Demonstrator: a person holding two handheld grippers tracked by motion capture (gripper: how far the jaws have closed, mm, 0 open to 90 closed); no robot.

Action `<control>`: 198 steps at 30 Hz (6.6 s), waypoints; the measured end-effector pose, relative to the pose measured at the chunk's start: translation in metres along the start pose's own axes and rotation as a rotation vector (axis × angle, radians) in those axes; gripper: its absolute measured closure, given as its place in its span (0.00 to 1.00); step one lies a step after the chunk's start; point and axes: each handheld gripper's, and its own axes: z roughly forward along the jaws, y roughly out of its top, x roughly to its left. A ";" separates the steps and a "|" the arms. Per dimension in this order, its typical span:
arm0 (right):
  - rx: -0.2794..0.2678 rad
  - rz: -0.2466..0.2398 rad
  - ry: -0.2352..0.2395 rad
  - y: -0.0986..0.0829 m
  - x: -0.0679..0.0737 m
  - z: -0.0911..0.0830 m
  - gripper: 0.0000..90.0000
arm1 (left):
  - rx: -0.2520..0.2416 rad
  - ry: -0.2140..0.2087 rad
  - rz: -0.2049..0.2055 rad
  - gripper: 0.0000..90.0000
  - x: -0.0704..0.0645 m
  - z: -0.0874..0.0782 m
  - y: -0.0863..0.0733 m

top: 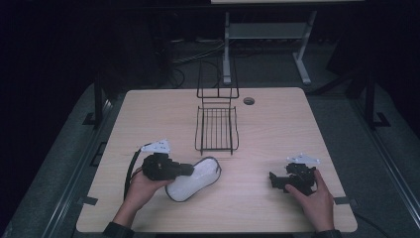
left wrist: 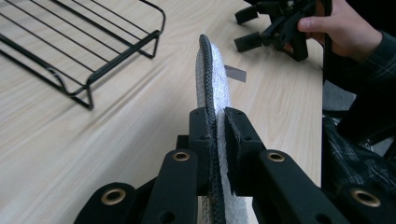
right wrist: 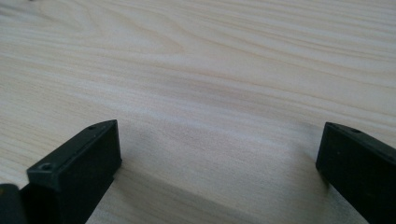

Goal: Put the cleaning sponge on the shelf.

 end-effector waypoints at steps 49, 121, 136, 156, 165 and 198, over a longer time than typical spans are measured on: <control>0.000 0.000 0.000 0.000 0.000 0.000 0.00 | -0.090 0.129 -0.090 0.91 0.056 -0.037 0.033; 0.000 -0.002 0.001 0.000 0.000 0.000 0.00 | -0.097 0.096 -0.147 0.91 0.123 0.080 0.131; 0.000 -0.002 0.002 0.000 0.000 0.000 0.00 | -0.063 0.131 -0.157 0.88 0.130 0.094 0.124; 0.000 -0.004 0.002 0.000 0.000 0.000 0.00 | 0.027 0.280 -0.115 0.78 0.141 0.098 0.117; -0.001 -0.004 0.002 0.000 0.000 0.000 0.00 | 0.020 0.297 -0.128 0.77 0.145 0.099 0.107; -0.001 -0.004 0.002 0.000 0.000 0.000 0.00 | 0.074 0.197 -0.013 1.00 0.098 0.093 0.072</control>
